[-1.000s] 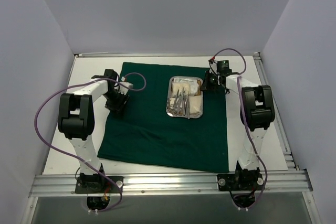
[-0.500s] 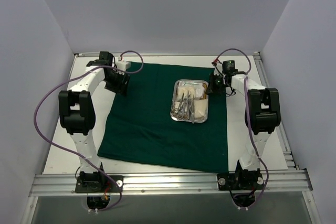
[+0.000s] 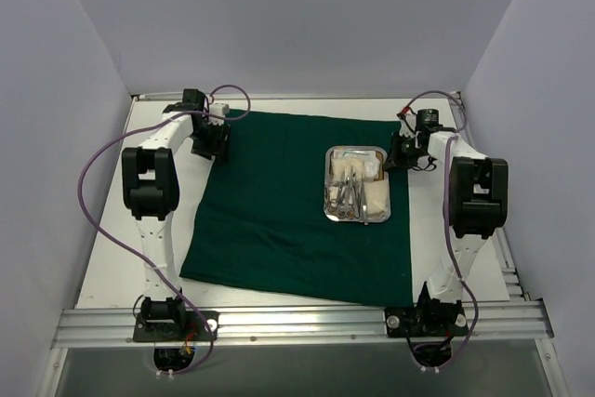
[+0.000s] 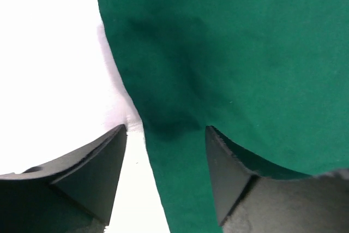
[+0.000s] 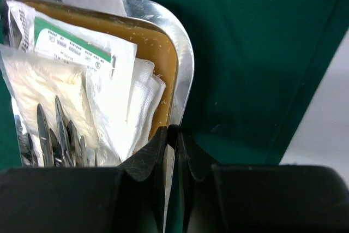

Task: Open and lay out the surgical kit
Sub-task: Move the container from the surgical kit, then smooth out the surgical kit at the center of the board.

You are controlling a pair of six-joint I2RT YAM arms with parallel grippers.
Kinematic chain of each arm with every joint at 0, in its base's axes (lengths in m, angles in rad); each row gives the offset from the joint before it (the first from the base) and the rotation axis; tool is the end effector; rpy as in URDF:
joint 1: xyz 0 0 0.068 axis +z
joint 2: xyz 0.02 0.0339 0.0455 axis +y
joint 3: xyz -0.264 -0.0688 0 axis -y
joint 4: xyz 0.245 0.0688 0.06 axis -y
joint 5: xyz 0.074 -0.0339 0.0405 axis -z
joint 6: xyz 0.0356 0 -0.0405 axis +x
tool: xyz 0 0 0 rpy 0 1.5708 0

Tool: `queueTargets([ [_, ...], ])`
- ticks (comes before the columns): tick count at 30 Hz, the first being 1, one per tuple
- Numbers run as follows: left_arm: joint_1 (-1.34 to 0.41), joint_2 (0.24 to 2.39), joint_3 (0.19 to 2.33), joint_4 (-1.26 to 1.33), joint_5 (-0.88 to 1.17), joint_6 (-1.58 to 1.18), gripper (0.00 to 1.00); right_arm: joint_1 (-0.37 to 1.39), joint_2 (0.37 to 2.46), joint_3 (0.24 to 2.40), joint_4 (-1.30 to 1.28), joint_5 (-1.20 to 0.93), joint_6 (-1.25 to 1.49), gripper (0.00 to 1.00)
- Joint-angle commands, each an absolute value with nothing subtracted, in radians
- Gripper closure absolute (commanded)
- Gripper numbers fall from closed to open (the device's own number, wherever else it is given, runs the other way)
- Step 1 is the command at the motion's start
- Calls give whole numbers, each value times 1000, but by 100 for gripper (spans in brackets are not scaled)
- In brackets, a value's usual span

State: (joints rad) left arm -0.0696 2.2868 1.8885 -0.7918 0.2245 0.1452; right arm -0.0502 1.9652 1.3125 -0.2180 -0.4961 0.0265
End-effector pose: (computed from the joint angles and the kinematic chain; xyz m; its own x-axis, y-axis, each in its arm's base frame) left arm 0.4810 -0.0415 0.1720 -0.8947 0.2038 -0.3976 0.2827 0.9473 -0.1507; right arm 0.4207 -0.0042 0.1756 -0.7705 0.0620 -0.6344 -0.2418 0.8924 0.3810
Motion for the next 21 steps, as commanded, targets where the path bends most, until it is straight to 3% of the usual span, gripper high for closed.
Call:
queueTargets([
  [1,-72,2316,1925,-782,252,106,33,-61,1982,1394,-282,-437,-31,99],
  [7,-84,2335,1911,-772,302,80,41,-106,1970,1384,-275,-410,-17,98],
  [12,-100,2339,1905,-756,357,63,39,-110,1979,1387,-275,-400,-8,92],
  [17,-120,2338,1899,-738,364,55,38,-124,1977,1391,-279,-380,0,68],
  [20,-118,2355,1908,-744,361,46,50,-138,1951,1414,-270,-374,29,59],
  [21,-118,2362,1908,-745,360,43,59,-149,1945,1422,-265,-373,46,58],
])
